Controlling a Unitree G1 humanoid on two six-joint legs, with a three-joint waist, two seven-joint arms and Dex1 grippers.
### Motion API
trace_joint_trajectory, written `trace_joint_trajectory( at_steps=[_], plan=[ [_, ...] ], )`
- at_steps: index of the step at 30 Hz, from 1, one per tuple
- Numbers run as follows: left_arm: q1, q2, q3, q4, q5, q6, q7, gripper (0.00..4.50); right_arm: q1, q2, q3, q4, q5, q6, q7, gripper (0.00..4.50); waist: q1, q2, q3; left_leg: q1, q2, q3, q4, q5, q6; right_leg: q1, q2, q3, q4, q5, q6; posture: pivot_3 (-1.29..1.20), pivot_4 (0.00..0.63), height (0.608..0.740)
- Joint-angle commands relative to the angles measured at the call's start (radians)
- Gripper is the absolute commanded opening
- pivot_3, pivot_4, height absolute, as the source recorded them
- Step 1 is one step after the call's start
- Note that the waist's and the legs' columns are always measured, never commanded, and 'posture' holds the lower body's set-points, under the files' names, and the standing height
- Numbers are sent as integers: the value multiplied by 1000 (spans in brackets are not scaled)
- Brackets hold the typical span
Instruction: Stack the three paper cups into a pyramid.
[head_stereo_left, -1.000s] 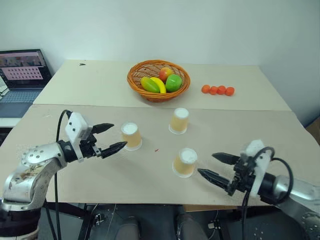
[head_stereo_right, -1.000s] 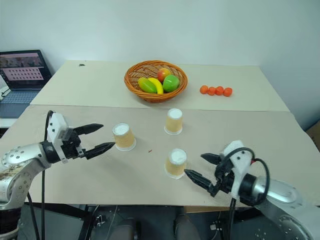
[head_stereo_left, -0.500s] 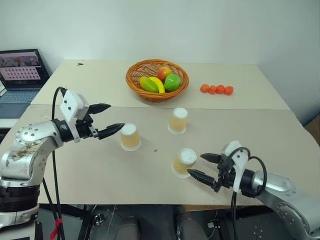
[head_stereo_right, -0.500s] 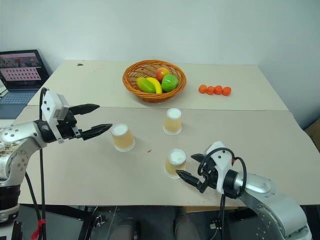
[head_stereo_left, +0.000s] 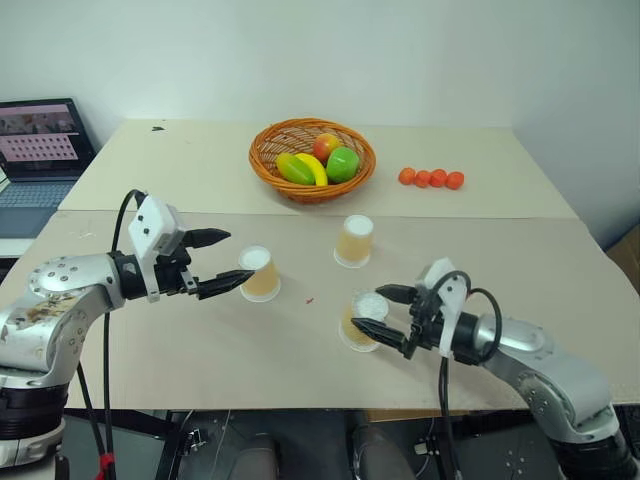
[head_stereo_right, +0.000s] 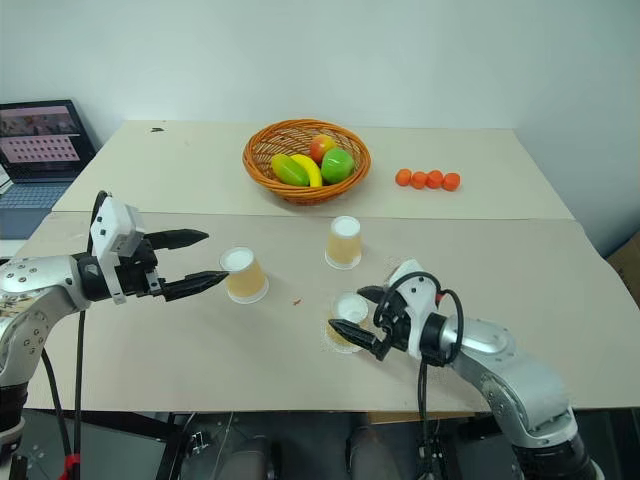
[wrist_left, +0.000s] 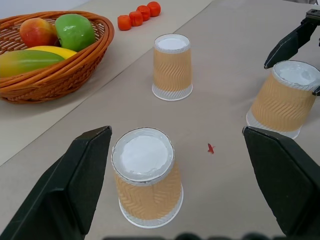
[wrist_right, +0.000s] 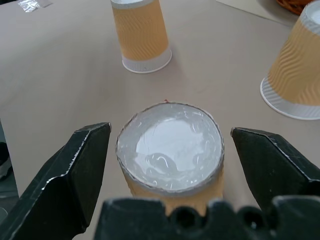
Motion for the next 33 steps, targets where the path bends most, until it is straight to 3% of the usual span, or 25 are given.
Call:
trace_joint_trajectory(
  at_steps=[1,4,6,8,14,19,25,33],
  plan=[
    [-20,5,4,-28,-9,-7,6,4465,-15,7,7,1,-13,-22,11,4500,0,0,0,0,0,0,0,0,0,0,0,0,0,0,0,0,150,734],
    [-19,8,3,-32,-8,-7,6,4500,-8,11,11,1,-15,-18,8,3831,-1,0,0,0,0,0,0,0,0,0,0,0,0,0,0,0,150,734],
    [-18,8,1,-33,-8,-6,5,4500,-2,9,14,-4,-18,-15,10,3090,-2,0,0,0,0,0,0,0,0,0,0,0,0,0,0,0,150,734],
    [-18,9,1,-33,-8,-6,5,4500,-1,9,14,-5,-19,-14,11,2808,-3,0,0,0,0,0,0,0,0,0,0,0,0,0,0,0,150,734],
    [-30,-2,-8,-27,-7,-3,17,4500,-18,-1,-1,-12,-13,-2,14,2805,-3,0,0,0,0,0,0,0,0,0,0,0,0,0,0,0,150,734],
    [-41,-7,-27,-21,0,-13,18,4500,-154,-16,-22,20,22,30,46,2805,-8,0,0,0,0,0,0,0,0,0,0,0,0,1,0,0,150,734],
    [-59,-30,-45,-22,0,-11,33,4500,-310,23,140,125,-51,-17,139,2805,-7,0,0,0,2,0,-1,0,0,-1,2,0,0,1,-1,0,150,734],
    [-16,-32,-9,-80,-23,20,72,4500,-390,111,271,317,-167,-150,241,2805,-8,0,0,-1,1,0,-1,0,0,-1,2,0,-1,3,-6,0,150,734]
  ],
)
